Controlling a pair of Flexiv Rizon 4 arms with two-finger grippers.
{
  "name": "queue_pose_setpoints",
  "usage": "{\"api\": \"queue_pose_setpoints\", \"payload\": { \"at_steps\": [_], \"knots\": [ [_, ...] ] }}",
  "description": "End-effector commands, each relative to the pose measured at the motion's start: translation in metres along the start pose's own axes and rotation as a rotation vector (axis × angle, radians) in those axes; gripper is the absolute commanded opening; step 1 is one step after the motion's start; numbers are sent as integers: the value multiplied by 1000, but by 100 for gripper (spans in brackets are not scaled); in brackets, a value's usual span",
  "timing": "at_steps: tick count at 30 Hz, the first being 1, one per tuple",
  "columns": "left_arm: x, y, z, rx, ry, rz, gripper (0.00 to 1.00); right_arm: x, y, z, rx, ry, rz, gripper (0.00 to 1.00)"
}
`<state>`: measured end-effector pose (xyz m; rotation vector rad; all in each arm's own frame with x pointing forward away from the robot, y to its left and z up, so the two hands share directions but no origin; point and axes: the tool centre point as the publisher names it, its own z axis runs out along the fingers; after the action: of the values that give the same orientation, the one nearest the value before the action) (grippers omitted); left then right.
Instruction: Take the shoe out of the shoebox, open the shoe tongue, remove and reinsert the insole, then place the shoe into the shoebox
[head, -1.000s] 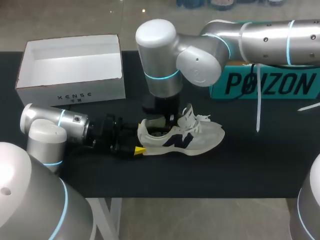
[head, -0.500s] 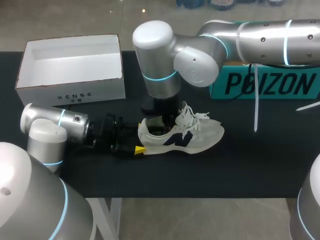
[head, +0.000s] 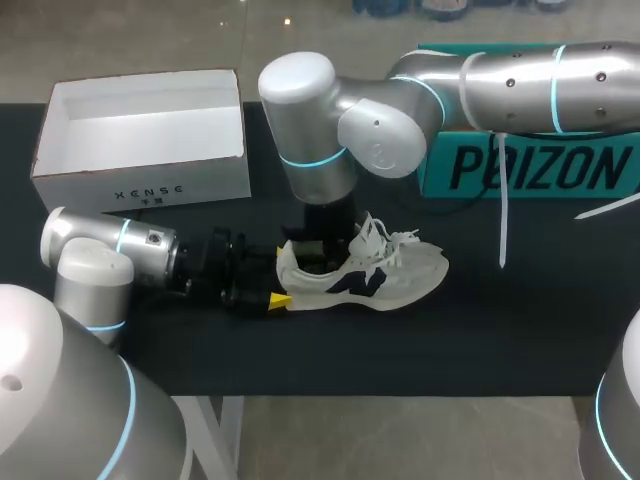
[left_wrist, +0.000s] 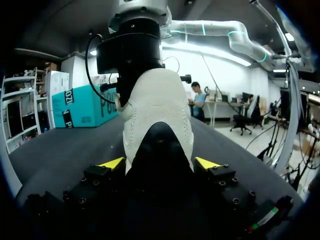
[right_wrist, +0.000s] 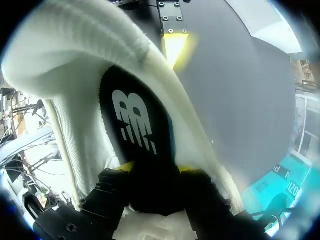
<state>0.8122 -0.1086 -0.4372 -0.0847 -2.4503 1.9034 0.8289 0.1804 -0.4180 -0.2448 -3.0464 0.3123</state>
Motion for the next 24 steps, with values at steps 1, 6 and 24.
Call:
{"api": "queue_pose_setpoints", "payload": {
  "at_steps": [1, 6, 24],
  "knots": [
    [1, 3, 1, 2, -1, 1, 0, 5, 17, 61, 17, 50, 3, 23],
    [1, 3, 1, 2, -1, 1, 0, 13, 7, 65, 13, 81, 19, 0],
    [1, 3, 1, 2, -1, 1, 0, 18, -12, 30, -3, 96, 47, 0]
  ]
}}
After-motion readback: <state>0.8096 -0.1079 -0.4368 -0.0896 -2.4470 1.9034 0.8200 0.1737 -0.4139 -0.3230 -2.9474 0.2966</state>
